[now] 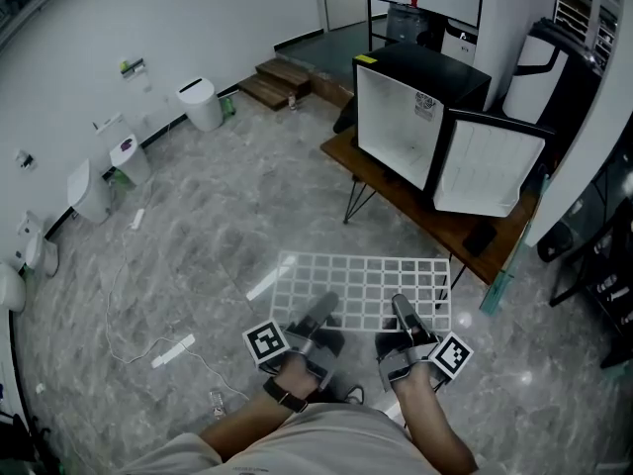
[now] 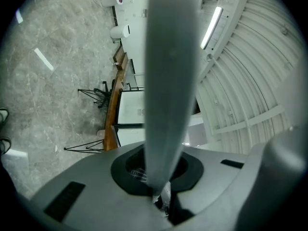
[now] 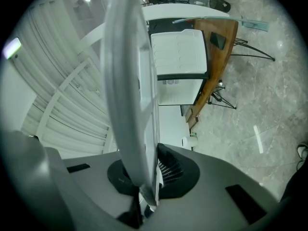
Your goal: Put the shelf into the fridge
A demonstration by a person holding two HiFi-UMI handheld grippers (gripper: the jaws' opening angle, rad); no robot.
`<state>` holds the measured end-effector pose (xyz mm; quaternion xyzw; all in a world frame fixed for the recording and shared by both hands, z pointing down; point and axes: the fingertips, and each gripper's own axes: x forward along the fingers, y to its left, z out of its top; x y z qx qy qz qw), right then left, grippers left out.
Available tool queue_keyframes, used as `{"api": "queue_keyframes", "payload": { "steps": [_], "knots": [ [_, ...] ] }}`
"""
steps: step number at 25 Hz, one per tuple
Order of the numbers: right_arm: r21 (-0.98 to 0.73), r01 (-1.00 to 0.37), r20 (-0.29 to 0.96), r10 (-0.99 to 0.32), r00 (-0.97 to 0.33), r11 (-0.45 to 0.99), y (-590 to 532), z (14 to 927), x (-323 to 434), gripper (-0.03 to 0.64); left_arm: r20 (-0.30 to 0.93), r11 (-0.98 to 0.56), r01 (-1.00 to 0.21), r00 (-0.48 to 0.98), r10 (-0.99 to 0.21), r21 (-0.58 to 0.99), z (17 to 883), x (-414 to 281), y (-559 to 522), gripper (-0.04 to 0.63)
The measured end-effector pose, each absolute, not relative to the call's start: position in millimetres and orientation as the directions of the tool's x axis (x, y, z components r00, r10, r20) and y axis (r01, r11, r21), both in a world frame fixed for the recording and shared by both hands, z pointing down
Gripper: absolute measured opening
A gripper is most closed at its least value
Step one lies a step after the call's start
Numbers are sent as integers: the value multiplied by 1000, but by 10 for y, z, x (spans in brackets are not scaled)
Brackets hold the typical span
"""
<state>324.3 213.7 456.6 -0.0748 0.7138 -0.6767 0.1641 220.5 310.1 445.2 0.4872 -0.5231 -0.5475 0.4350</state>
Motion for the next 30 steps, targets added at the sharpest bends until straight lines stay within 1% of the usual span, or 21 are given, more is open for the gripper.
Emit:
{"api": "queue_keyframes", "payload": {
  "steps": [6,12,21,30],
  "knots": [
    [-991,114,-133,-320,-938,77,2050,4568,3064,48,-84,-80,-30,-153,-985,996,4451,2034,3014,29],
    [-992,96,-121,-353,-928,87,1841,4595,2805,49,-94,-93,-9,-117,-989,996,4511,1736,2762,29],
    [-993,77,-109,-431,-895,92,1520,4636,1983,48,-87,-87,5,-28,-996,996,4547,831,2338,29],
    [-994,59,-101,-534,-839,97,1256,4635,1275,48,-90,-89,9,97,-991,996,4548,32,1933,29]
  ]
}}
